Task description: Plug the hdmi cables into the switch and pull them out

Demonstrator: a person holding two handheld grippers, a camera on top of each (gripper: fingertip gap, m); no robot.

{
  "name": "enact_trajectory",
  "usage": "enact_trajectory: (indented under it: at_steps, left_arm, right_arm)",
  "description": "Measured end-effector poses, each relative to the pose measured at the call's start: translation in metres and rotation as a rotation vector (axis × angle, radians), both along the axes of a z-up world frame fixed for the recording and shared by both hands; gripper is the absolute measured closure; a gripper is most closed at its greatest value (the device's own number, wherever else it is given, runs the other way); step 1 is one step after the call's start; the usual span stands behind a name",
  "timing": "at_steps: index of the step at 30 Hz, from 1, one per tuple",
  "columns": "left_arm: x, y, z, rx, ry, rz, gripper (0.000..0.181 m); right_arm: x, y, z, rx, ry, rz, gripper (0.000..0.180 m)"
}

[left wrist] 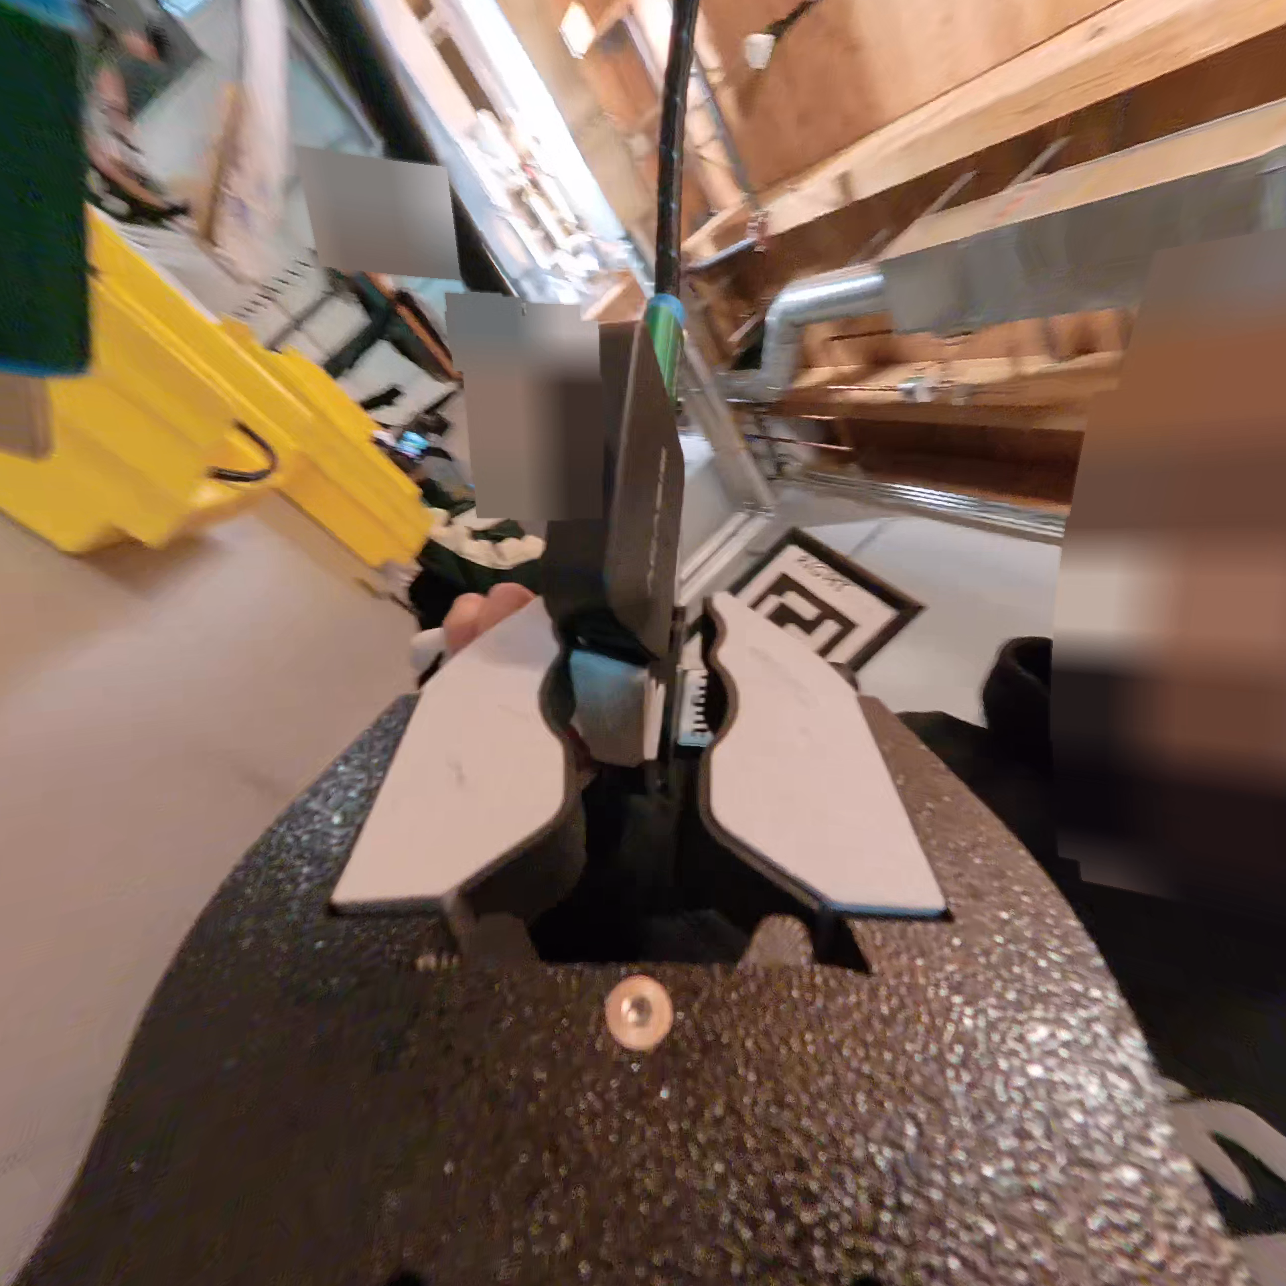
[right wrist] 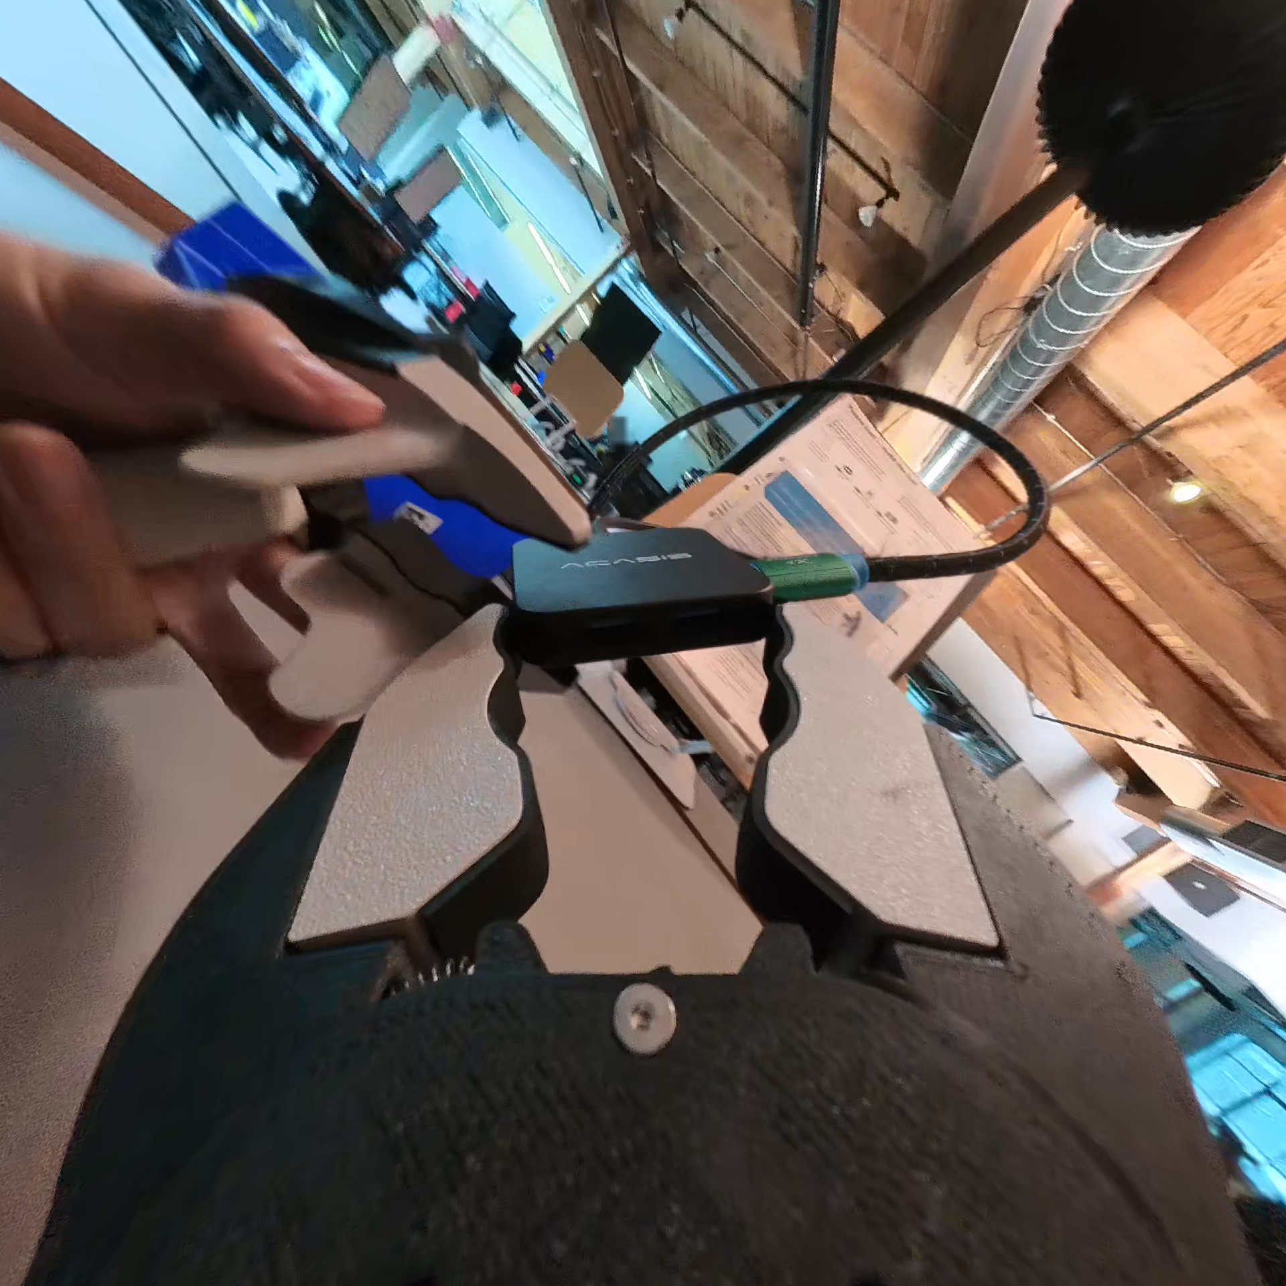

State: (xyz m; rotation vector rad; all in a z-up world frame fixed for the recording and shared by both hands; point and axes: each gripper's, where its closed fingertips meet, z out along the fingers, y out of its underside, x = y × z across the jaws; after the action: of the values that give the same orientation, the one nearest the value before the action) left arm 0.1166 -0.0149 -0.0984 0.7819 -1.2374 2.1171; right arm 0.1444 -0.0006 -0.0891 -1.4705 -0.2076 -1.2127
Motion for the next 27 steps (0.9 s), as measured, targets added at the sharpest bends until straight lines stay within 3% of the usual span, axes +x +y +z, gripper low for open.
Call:
enact_trajectory:
  at_steps: [4,9,11,15,18,21,22,24,27]
  left_arm:
    - [0.003,0.006,0.002,-0.142,0.028,-0.023,0.161]
    - [0.012,0.014,-0.009,-0.048,0.013,0.046,0.167]
    - [0.016,0.021,-0.02,0.071,0.025,0.07,0.167]
    - [0.013,0.032,-0.036,0.314,-0.044,0.084,0.167]
    - [-0.002,0.028,-0.036,0.39,-0.116,0.008,0.167]
    - [-0.012,0.024,-0.048,0.515,-0.168,-0.036,0.167]
    - [-0.013,0.023,-0.051,0.539,-0.175,-0.042,0.167]
    - [-0.015,0.022,-0.052,0.546,-0.184,-0.051,0.167]
    - [-0.007,0.023,-0.052,0.555,-0.194,0.014,0.167]
  right_arm:
    - [-0.005,0.008,-0.006,0.009,0.048,0.052,0.112]
    - [-0.005,0.007,-0.015,-0.036,0.24,0.232,0.111]
    - [-0.001,0.0,-0.01,0.032,0.434,0.324,0.104]
    - [0.011,-0.004,-0.032,0.145,1.091,0.474,0.105]
    - [-0.003,0.004,-0.041,0.215,1.42,0.704,0.121]
    - [-0.02,0.009,-0.036,0.246,1.536,0.878,0.137]
    - [-0.028,0.01,-0.036,0.211,1.546,0.92,0.154]
    - [-0.032,0.013,-0.045,0.153,1.544,0.897,0.165]
    - [-0.025,0.013,-0.048,0.169,1.53,0.874,0.166]
